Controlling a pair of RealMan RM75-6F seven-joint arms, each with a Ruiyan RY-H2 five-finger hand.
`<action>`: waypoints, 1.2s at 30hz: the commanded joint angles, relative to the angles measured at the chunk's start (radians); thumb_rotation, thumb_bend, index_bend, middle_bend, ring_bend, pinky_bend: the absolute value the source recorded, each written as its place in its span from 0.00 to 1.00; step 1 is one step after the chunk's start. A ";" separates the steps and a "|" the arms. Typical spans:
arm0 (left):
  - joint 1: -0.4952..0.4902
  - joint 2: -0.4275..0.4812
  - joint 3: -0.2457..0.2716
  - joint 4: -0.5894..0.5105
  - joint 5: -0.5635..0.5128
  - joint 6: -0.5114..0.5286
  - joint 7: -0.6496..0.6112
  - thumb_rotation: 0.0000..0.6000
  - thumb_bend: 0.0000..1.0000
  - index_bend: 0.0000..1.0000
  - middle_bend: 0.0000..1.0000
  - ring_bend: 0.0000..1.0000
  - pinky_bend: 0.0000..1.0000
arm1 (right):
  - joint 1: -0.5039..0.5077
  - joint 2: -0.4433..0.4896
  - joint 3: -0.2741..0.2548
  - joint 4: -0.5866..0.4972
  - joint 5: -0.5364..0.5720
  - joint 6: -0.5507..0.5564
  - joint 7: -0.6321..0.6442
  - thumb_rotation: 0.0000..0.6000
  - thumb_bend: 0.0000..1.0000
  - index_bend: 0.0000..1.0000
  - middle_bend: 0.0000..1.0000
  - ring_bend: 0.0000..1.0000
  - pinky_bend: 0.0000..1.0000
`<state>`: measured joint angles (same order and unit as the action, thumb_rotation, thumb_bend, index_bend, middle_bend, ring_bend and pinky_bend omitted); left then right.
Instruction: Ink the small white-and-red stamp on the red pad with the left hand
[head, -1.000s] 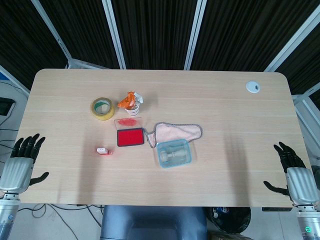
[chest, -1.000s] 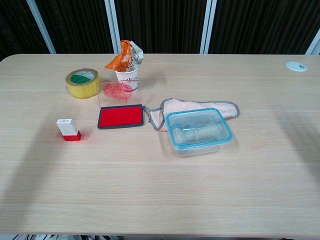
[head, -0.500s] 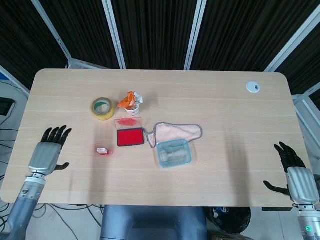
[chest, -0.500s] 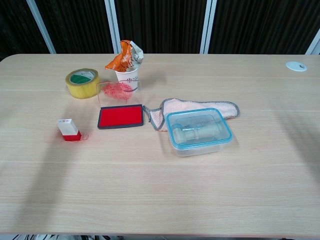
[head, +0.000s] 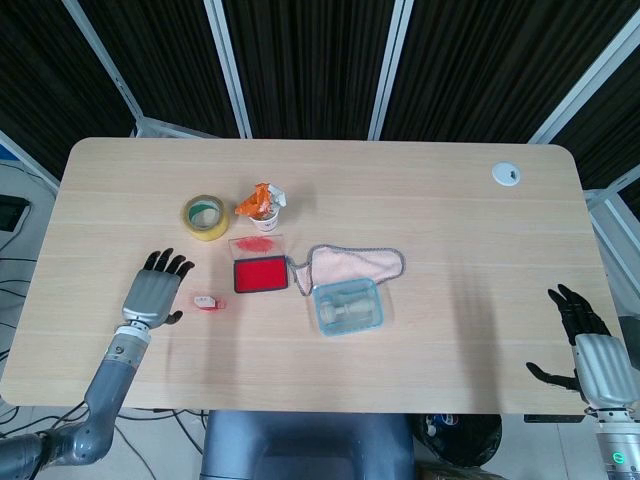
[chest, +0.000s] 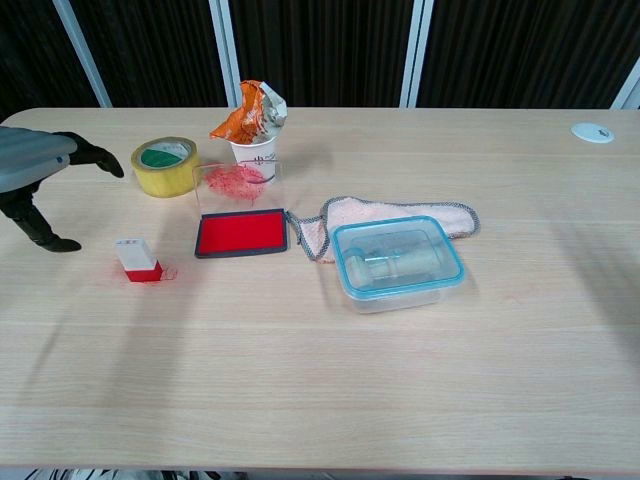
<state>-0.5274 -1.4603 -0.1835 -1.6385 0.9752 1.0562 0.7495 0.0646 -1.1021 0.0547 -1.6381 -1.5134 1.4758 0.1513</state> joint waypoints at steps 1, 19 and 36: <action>-0.022 -0.027 0.000 0.020 -0.027 -0.009 0.022 1.00 0.16 0.22 0.19 0.00 0.11 | 0.000 0.001 0.000 -0.001 0.001 -0.001 0.003 1.00 0.07 0.00 0.00 0.00 0.18; -0.089 -0.150 0.016 0.140 -0.108 -0.006 0.066 1.00 0.22 0.34 0.36 0.07 0.16 | 0.002 0.007 -0.001 -0.005 0.001 -0.008 0.020 1.00 0.07 0.00 0.00 0.00 0.18; -0.119 -0.219 0.044 0.223 -0.129 -0.006 0.065 1.00 0.27 0.41 0.43 0.09 0.17 | 0.003 0.011 -0.002 -0.008 0.001 -0.011 0.029 1.00 0.08 0.00 0.00 0.00 0.18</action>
<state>-0.6455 -1.6783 -0.1403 -1.4167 0.8458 1.0500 0.8156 0.0674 -1.0910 0.0528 -1.6463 -1.5128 1.4653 0.1804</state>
